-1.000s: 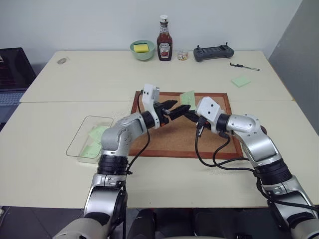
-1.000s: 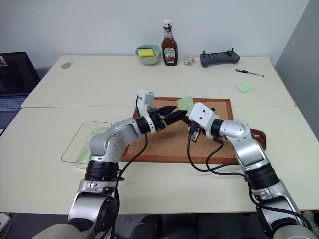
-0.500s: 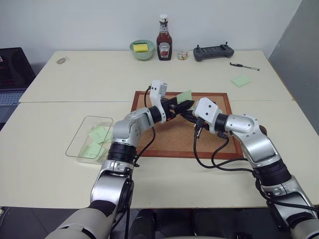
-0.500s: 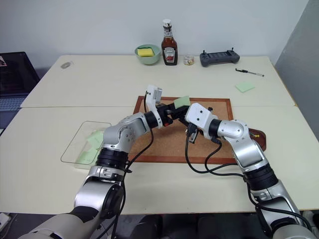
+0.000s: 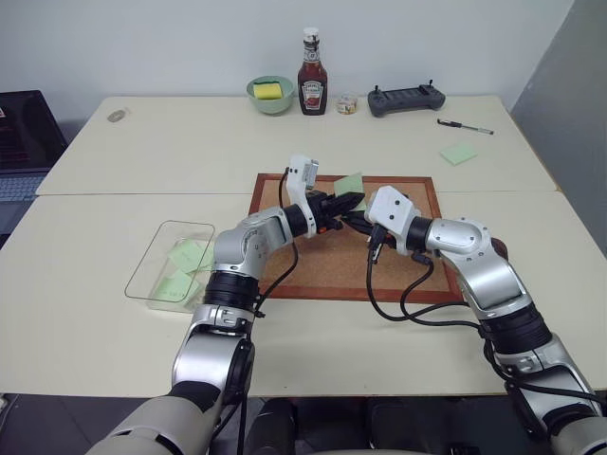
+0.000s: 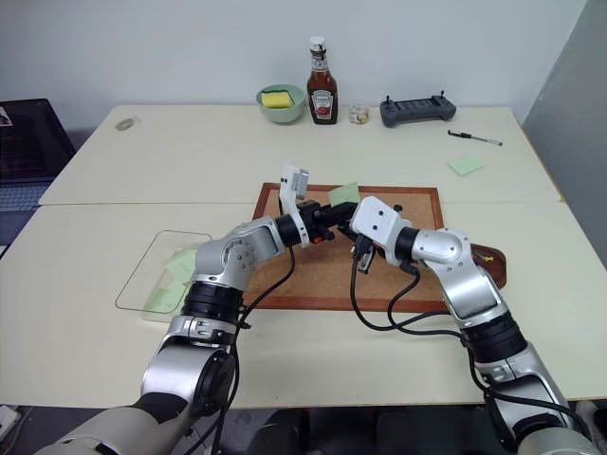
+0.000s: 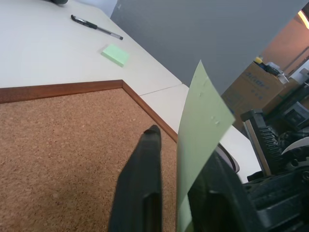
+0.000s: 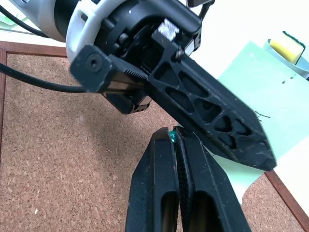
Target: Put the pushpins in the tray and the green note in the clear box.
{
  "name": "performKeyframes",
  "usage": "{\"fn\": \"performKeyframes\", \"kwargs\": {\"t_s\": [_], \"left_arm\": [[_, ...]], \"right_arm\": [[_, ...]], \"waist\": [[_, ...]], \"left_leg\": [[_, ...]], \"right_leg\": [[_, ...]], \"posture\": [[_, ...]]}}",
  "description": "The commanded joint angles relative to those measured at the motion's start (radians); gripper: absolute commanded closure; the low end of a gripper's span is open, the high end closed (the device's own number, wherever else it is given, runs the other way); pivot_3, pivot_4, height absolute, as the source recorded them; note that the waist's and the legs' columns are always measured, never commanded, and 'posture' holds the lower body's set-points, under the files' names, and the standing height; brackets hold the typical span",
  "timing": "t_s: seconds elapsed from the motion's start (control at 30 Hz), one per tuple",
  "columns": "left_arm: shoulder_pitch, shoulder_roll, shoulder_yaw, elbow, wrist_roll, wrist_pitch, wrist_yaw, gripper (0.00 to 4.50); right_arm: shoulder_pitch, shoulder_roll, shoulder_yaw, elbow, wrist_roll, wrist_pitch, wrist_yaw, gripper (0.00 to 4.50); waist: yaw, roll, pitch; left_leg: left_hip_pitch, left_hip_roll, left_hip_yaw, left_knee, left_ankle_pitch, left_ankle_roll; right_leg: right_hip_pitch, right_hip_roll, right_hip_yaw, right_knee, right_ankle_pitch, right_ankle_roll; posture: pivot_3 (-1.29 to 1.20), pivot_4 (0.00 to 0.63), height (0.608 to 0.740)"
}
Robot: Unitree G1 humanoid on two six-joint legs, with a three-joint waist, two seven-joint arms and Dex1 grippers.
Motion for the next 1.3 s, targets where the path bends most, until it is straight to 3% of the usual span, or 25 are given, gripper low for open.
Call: {"fn": "performKeyframes", "kwargs": {"t_s": [0.03,0.4,1.0,1.17,1.3], "left_arm": [[0.000,-0.007,0.003,-0.014,-0.007,0.003,0.000,4.47],[0.003,-0.011,0.014,-0.019,-0.019,0.011,0.006,4.47],[0.008,-0.023,0.041,-0.010,-0.014,-0.023,0.047,4.47],[0.024,-0.016,0.029,-0.041,-0.003,-0.034,0.052,4.47],[0.069,0.000,-0.018,-0.131,0.018,-0.041,0.032,4.47]], "right_arm": [[-0.025,0.002,-0.016,-0.052,0.007,-0.016,0.002,4.50],[-0.026,0.004,-0.026,-0.053,0.015,-0.021,0.000,4.50],[0.053,-0.034,-0.206,-0.233,0.186,0.145,-0.032,4.50],[0.142,-0.120,-0.326,-0.292,0.209,0.226,-0.057,4.50],[0.285,-0.269,-0.384,-0.277,0.132,0.166,-0.034,4.50]], "waist": [[-0.001,0.000,0.000],[-0.004,0.000,0.000],[-0.003,0.000,0.000],[0.000,0.000,0.000],[0.006,0.000,0.000]], "left_leg": [[0.000,0.000,0.000,0.000,0.000,0.000],[0.000,0.000,0.000,0.000,0.000,0.000],[0.000,0.000,0.000,0.001,0.000,0.000],[-0.001,0.000,0.000,0.001,0.000,0.000],[-0.001,-0.001,0.000,0.001,0.000,0.000]], "right_leg": [[0.000,0.000,0.000,0.000,0.000,0.000],[0.000,0.000,0.000,0.000,0.000,0.000],[0.000,0.000,0.000,0.001,0.000,0.000],[0.000,0.000,0.000,0.001,0.000,0.000],[0.000,0.000,0.000,0.001,0.000,0.000]], "posture": [[0.00,0.150,0.740],[0.00,0.150,0.740],[0.00,0.150,0.740],[0.00,0.150,0.740],[0.00,0.150,0.740]]}}
